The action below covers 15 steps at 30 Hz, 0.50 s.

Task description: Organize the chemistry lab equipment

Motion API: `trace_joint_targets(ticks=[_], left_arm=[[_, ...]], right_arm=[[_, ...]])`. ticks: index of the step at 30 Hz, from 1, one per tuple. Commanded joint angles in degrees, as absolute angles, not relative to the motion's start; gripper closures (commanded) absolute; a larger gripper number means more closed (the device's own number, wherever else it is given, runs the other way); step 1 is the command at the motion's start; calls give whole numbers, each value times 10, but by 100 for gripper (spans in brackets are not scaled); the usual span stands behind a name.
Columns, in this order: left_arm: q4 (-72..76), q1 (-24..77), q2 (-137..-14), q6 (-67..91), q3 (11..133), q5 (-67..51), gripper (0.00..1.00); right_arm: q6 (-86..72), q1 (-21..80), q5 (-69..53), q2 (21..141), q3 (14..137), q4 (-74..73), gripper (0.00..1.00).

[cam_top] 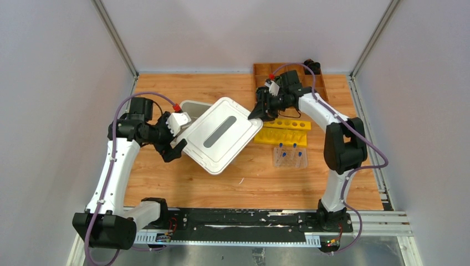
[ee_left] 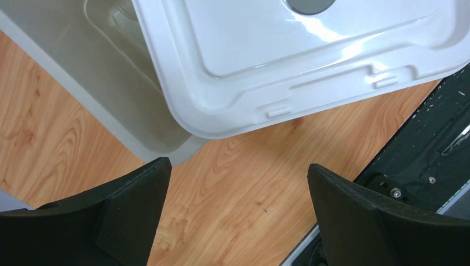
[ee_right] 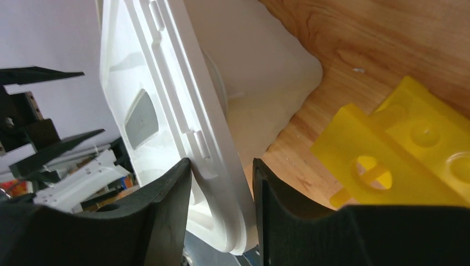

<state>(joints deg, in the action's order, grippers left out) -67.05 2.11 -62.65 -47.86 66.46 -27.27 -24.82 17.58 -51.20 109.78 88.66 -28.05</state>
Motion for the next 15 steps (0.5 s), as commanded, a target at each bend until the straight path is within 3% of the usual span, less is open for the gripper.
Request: trace_joint_targets(ticks=[1,15], left_arm=[[-661,25,-630,-472,677,-278,0],[-658,2,-657,-442,749,-260,0]], right_arm=[[-374,170,-472,1026,818,-178,69],[-517,208,-372,869,613,40,83]])
